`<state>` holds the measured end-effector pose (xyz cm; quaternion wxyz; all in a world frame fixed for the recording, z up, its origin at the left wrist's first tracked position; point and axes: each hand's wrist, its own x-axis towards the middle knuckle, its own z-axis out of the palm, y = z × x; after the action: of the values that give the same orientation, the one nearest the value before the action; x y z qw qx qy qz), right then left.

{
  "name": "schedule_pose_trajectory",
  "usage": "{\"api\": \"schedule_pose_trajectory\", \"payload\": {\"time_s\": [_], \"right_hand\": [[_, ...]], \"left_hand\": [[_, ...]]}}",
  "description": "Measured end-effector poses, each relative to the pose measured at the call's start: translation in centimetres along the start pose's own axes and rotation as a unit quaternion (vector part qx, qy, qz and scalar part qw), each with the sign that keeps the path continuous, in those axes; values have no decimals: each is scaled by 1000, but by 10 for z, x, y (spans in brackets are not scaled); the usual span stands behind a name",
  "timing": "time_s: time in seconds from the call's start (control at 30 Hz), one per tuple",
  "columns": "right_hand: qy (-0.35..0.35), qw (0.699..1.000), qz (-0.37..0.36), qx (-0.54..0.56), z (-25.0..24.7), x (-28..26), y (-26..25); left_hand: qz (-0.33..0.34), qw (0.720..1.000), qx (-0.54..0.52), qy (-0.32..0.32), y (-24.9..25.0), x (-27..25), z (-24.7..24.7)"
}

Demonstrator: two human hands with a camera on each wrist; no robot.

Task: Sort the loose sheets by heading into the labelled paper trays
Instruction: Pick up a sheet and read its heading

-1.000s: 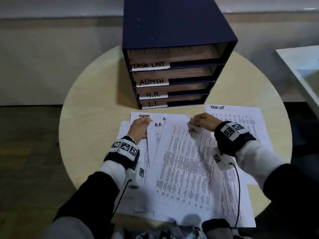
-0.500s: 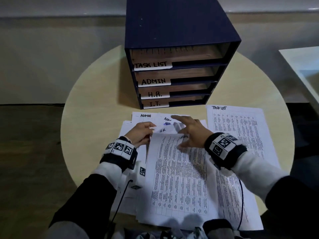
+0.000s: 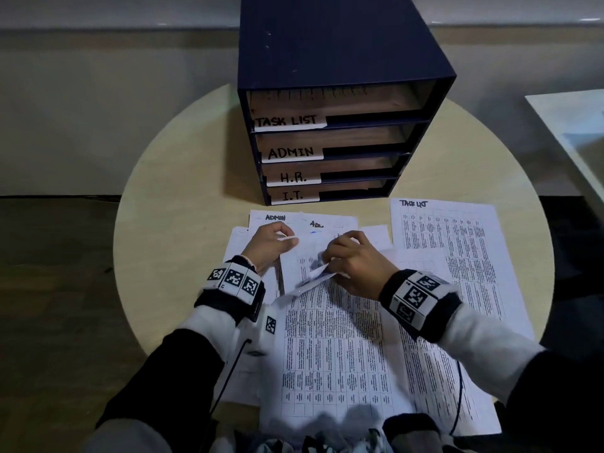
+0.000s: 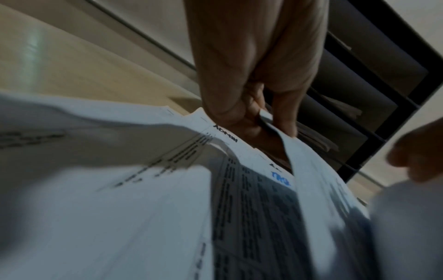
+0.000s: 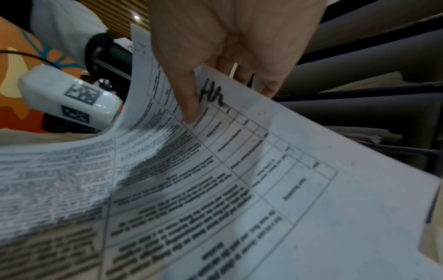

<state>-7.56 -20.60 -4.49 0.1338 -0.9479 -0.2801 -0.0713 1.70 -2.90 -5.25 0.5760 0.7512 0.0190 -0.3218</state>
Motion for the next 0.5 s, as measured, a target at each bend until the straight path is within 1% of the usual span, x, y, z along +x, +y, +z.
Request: {"api": "schedule_pose_trajectory", "payload": {"time_s": [0.07,0.23,0.3,0.37,0.5], "right_hand": [[-6,1000,2,-1,0,-2,-3],[-6,1000,12,5,0,-10,-4],[6,1000,21,-5,1,-14,-3],[16,999,34,-5,3,-15,-1],[9,998,63,14,-1,-7,0]], "left_hand": [[18,999,20,42,1,3,-5],[40,994,33,100,5,10,-17],[53,992,44,104,7,10,-19],[52,992,55,99,9,8,-18],[71,992,65,78,11,-3,-10]]}}
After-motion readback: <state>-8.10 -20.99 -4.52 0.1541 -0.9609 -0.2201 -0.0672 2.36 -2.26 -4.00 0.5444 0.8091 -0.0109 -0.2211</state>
